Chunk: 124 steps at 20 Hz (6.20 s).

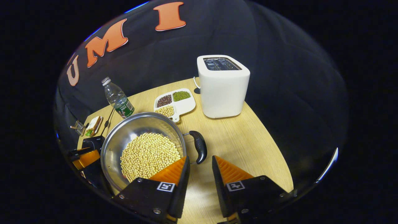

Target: First push the handle of the pot to place it horizontally, then grasp the pot with both hands and set it on the induction cooktop.

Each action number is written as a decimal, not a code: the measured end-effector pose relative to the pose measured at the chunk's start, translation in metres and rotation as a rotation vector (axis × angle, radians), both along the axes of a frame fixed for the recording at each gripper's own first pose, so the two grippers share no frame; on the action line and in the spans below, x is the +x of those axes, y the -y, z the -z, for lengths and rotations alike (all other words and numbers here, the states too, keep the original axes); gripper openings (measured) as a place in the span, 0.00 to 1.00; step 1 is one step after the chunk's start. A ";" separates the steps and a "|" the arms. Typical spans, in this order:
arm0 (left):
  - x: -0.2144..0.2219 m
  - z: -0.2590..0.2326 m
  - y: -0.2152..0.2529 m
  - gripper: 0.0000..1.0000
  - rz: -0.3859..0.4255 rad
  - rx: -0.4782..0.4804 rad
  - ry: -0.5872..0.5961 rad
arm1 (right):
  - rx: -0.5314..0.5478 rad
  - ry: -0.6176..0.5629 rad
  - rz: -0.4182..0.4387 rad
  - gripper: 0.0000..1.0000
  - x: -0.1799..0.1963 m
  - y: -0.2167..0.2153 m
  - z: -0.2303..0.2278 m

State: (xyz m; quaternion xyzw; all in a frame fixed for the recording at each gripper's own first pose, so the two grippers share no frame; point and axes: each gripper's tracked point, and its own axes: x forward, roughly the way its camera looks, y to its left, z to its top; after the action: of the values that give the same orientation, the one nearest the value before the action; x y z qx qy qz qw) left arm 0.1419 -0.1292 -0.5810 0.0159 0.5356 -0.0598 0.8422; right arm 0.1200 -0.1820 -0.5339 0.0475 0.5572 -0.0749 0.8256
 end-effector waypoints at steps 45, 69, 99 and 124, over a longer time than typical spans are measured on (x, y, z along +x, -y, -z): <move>0.027 0.042 -0.007 0.73 -0.128 0.132 0.197 | -0.087 0.074 -0.014 0.63 0.018 -0.017 0.045; 0.006 -0.115 -0.156 0.75 -0.233 0.229 0.355 | -0.018 0.191 -0.146 0.62 0.033 -0.021 0.067; -0.003 -0.129 -0.318 0.75 -0.283 0.232 0.305 | -0.030 0.169 -0.238 0.62 0.032 -0.031 0.077; -0.003 -0.063 -0.339 0.78 -0.306 0.206 0.225 | -0.024 0.122 -0.236 0.62 0.029 -0.031 0.075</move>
State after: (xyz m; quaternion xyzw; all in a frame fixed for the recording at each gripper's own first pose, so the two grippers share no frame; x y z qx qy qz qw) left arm 0.1387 0.2095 -0.5179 0.0272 0.4377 0.1259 0.8899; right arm 0.1494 -0.1508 -0.6085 -0.0236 0.5068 0.0191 0.8615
